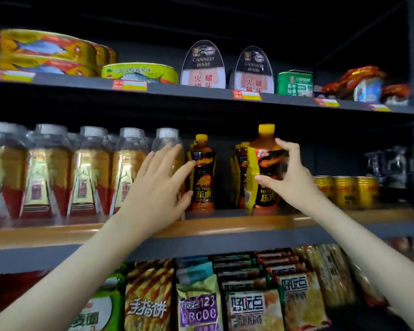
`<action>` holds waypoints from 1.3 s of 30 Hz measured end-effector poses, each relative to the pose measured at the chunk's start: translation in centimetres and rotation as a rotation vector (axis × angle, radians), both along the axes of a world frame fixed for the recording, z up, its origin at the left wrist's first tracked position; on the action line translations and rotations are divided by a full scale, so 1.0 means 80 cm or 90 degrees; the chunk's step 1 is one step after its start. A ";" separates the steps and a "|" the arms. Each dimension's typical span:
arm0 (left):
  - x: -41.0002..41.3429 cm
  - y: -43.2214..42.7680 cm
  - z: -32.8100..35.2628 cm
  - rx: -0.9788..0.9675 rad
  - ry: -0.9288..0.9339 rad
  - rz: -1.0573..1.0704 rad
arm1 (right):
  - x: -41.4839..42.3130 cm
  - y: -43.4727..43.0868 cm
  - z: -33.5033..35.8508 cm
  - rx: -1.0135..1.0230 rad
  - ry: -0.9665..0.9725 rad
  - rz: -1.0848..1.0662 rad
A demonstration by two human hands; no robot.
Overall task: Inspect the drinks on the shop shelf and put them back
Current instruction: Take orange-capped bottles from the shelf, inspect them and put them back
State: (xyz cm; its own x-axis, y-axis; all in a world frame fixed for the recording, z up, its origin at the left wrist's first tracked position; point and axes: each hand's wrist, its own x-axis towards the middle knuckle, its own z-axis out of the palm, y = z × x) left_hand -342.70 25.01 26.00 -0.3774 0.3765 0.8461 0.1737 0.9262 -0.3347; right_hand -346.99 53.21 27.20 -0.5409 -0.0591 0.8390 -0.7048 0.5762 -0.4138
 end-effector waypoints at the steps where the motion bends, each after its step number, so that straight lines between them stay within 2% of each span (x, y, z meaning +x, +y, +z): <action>1: -0.004 -0.002 0.000 -0.013 -0.001 0.011 | -0.008 -0.002 0.004 -0.003 -0.023 -0.014; 11: -0.022 -0.017 -0.020 -0.023 0.025 -0.011 | -0.085 -0.022 0.034 0.095 -0.167 -0.075; 19: -0.027 -0.012 -0.028 -0.017 0.064 -0.002 | -0.093 -0.013 0.042 0.155 -0.223 -0.124; 21: -0.027 -0.009 -0.029 0.003 0.067 -0.006 | -0.086 -0.018 0.040 0.180 -0.188 -0.205; 23: -0.027 -0.007 -0.032 0.037 0.075 -0.017 | -0.072 -0.035 0.035 0.201 -0.041 -0.317; 25: -0.028 -0.006 -0.033 0.076 0.097 -0.017 | -0.055 -0.069 0.030 0.186 0.107 -0.255; 26: -0.029 -0.006 -0.034 0.088 0.109 -0.007 | -0.049 -0.089 0.028 0.195 0.113 -0.179; 29: -0.029 -0.008 -0.034 0.101 0.111 0.015 | -0.056 -0.140 0.024 0.224 -0.076 -0.005; 30: -0.029 -0.009 -0.034 0.106 0.102 0.016 | -0.060 -0.150 0.027 0.232 -0.126 -0.003; 32: -0.029 -0.008 -0.033 0.110 0.092 0.019 | -0.067 -0.160 0.031 0.240 -0.150 -0.027; 37: -0.028 -0.008 -0.033 0.110 0.082 0.006 | -0.061 -0.154 0.030 0.210 -0.087 0.023; 39: -0.025 -0.009 -0.032 0.112 0.074 -0.005 | -0.047 -0.144 0.026 0.246 -0.022 -0.005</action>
State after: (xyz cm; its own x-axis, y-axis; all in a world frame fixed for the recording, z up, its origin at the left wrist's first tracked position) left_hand -344.69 24.29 23.40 -0.2705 0.2220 0.9368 0.1501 0.9709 -0.1868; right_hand -350.77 41.68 29.24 -0.5704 -0.3630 0.7369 -0.6891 0.6996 -0.1888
